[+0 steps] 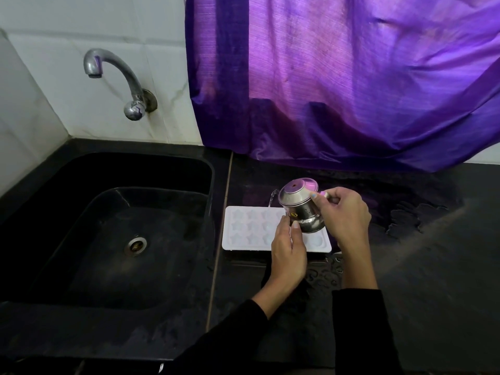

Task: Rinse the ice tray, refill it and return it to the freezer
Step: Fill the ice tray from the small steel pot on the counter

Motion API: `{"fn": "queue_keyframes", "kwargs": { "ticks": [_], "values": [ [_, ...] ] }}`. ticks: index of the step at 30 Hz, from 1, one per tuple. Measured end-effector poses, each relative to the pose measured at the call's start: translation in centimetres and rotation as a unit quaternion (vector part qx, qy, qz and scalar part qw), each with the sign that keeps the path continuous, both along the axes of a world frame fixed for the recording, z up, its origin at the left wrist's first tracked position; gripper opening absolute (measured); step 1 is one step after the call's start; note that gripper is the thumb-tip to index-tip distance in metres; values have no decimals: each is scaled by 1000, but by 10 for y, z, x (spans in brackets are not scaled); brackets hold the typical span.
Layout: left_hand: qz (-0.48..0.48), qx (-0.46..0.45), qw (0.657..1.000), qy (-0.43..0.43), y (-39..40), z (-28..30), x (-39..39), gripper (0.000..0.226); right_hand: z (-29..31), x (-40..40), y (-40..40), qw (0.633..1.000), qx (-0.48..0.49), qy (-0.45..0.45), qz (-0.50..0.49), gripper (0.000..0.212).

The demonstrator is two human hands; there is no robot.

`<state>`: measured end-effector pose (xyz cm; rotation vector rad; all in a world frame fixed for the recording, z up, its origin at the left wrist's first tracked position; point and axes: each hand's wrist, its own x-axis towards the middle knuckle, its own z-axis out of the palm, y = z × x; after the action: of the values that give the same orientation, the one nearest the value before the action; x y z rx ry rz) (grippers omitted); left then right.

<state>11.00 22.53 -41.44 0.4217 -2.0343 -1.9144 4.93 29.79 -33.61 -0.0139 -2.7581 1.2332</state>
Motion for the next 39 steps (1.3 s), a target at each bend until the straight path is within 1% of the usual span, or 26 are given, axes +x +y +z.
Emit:
{"fn": "queue_keyframes", "kwargs": {
  "ticks": [14, 21, 26, 31, 39],
  "values": [
    [-4, -13, 1000, -2, 2, 1, 3, 35, 1, 4, 3, 1000, -9, 6, -6, 24],
    [11, -32, 999, 5, 0, 3, 4, 35, -2, 2, 6, 999, -48, -1, -6, 22],
    [18, -36, 999, 27, -3, 4, 5, 40, 0, 4, 5, 997, -74, 0, -4, 20],
    [24, -39, 998, 32, -8, 5, 5, 38, 2, 3, 0, 998, -66, 10, 5, 21],
    [26, -35, 999, 13, -14, 5, 8, 36, 5, 3, -11, 999, -32, 2, 27, 23]
  ]
}}
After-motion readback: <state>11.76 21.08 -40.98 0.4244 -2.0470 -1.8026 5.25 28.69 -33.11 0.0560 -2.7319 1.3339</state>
